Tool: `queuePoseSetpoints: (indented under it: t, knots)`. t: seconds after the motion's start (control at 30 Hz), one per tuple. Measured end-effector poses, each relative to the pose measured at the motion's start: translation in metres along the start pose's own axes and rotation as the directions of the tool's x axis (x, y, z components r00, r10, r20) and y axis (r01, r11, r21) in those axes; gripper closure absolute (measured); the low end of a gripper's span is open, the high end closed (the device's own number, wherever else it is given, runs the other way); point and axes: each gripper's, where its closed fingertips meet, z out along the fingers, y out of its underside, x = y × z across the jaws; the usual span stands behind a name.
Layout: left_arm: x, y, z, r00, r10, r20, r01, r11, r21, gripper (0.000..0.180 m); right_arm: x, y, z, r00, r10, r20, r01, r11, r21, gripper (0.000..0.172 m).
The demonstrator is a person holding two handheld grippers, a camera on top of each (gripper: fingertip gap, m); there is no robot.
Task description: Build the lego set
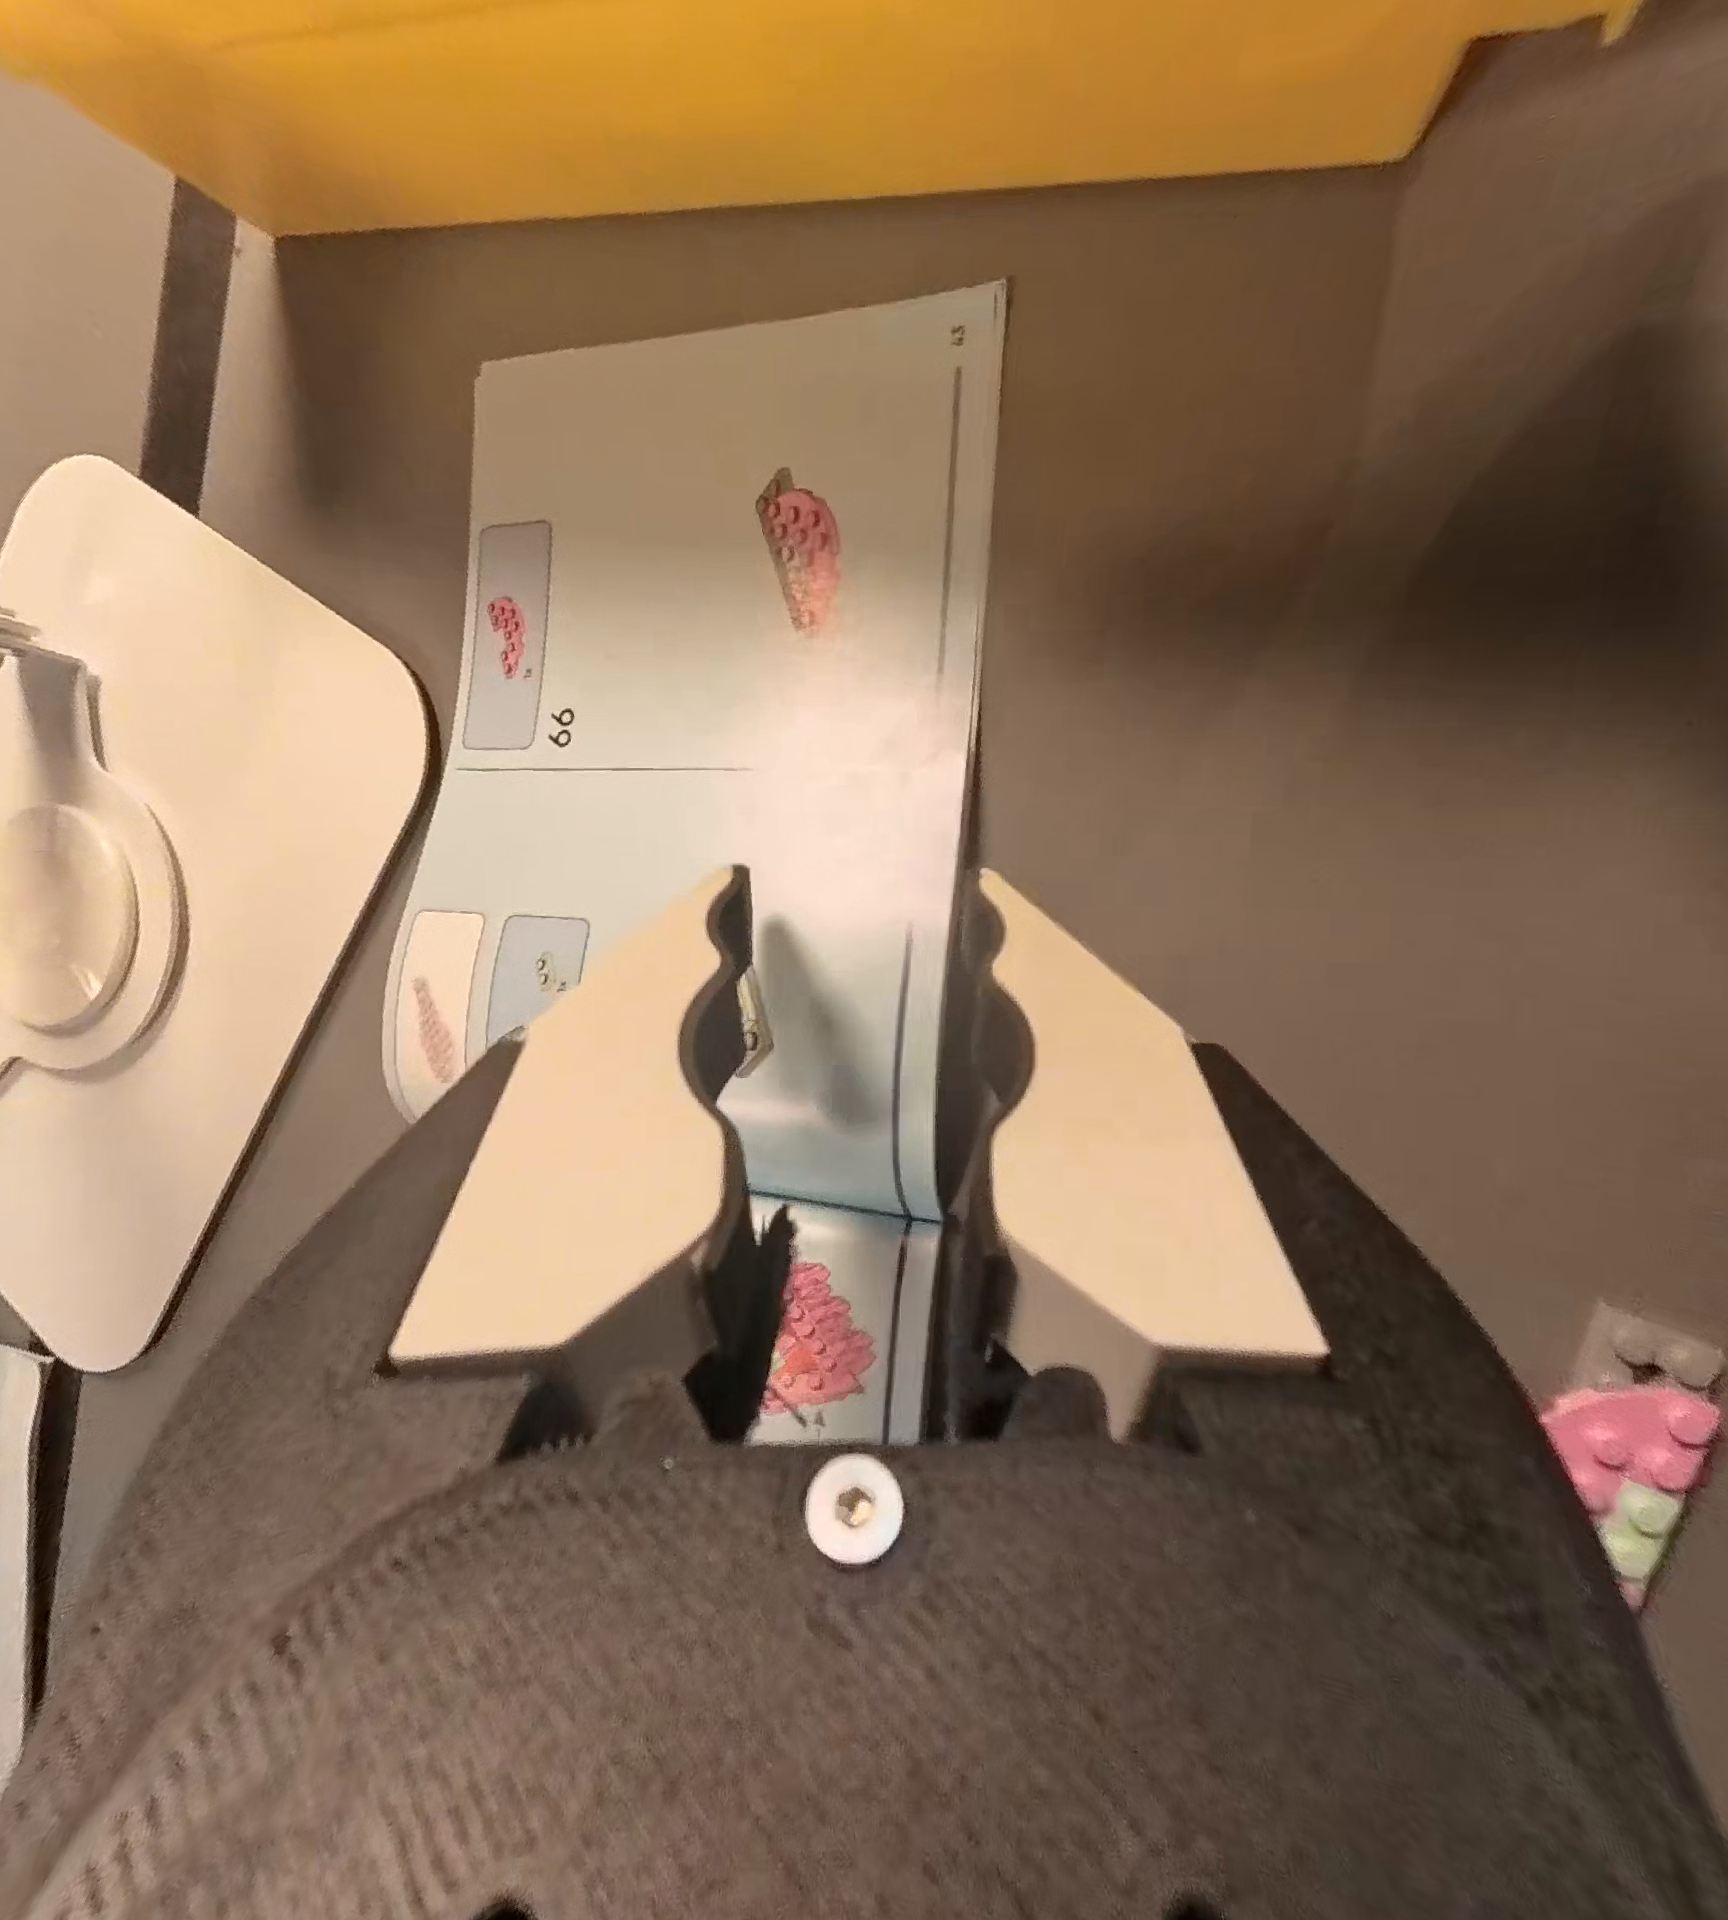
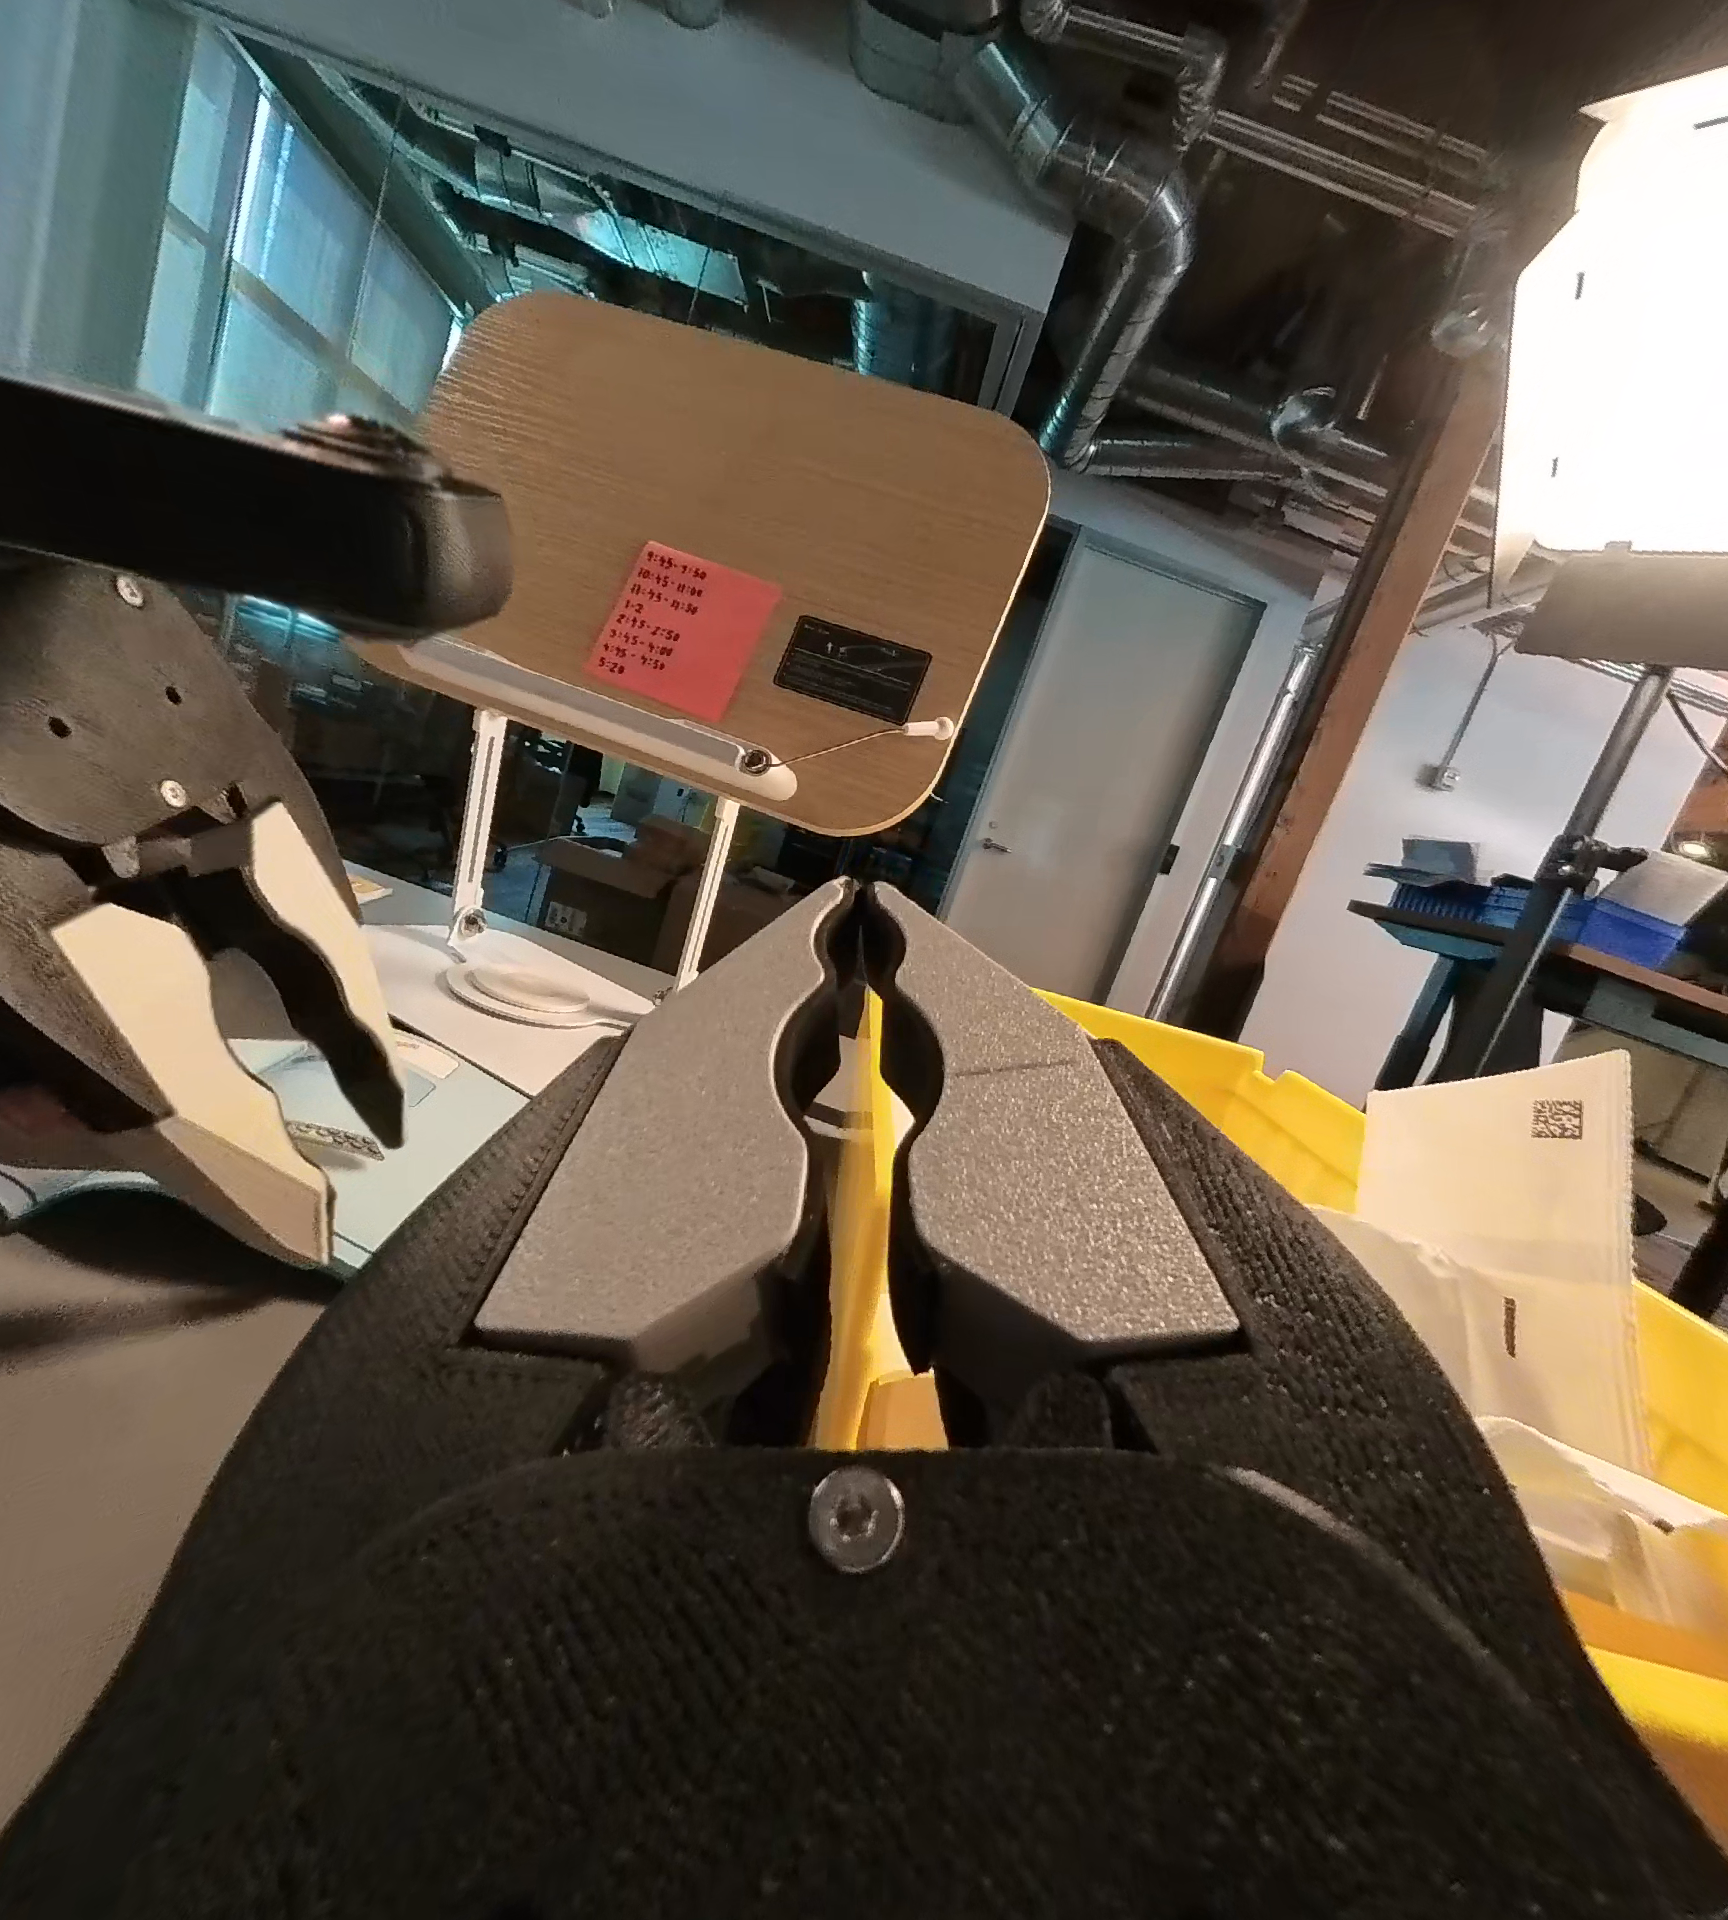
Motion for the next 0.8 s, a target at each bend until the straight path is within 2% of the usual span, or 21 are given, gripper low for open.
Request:
queuePoseSetpoints:
  t: [0.1, 0.33, 0.47, 0.6, 0.7, 0.8]
  knots:
    - [-0.003, 0.003, 0.003, 1.0, 0.0, 0.018, 0.001, 1.0, -0.025, 0.141, 0.0, 0.0, 0.0, 1.0, -0.001, 0.0, 0.001, 1.0, 0.0, 0.172]
    - [-0.014, 0.001, -0.004, 0.997, -0.057, 0.042, 0.057, 0.998, 0.004, 0.144, -0.001, 0.001, 0.001, 1.0, 0.001, 0.007, -0.001, 1.0, -0.007, 0.172]
    - [-0.03, 0.016, -0.007, 0.988, -0.041, 0.148, 0.052, 0.996, -0.069, 0.146, -0.002, 0.002, 0.001, 1.0, 0.002, 0.011, -0.002, 1.0, -0.01, 0.172]
    - [-0.053, 0.041, -0.024, 0.93, -0.065, 0.361, 0.127, 0.98, -0.151, 0.143, -0.002, 0.003, 0.001, 1.0, 0.002, 0.012, -0.001, 1.0, -0.012, 0.172]
    - [-0.051, 0.056, -0.042, 0.895, -0.143, 0.423, 0.207, 0.972, -0.111, 0.136, -0.002, 0.003, 0.001, 1.0, -0.002, 0.012, 0.002, 1.0, -0.012, 0.172]
    - [-0.042, 0.067, -0.073, 0.856, -0.217, 0.469, 0.233, 0.972, 0.023, 0.142, -0.002, 0.003, 0.001, 1.0, -0.002, 0.012, 0.002, 1.0, -0.012, 0.172]
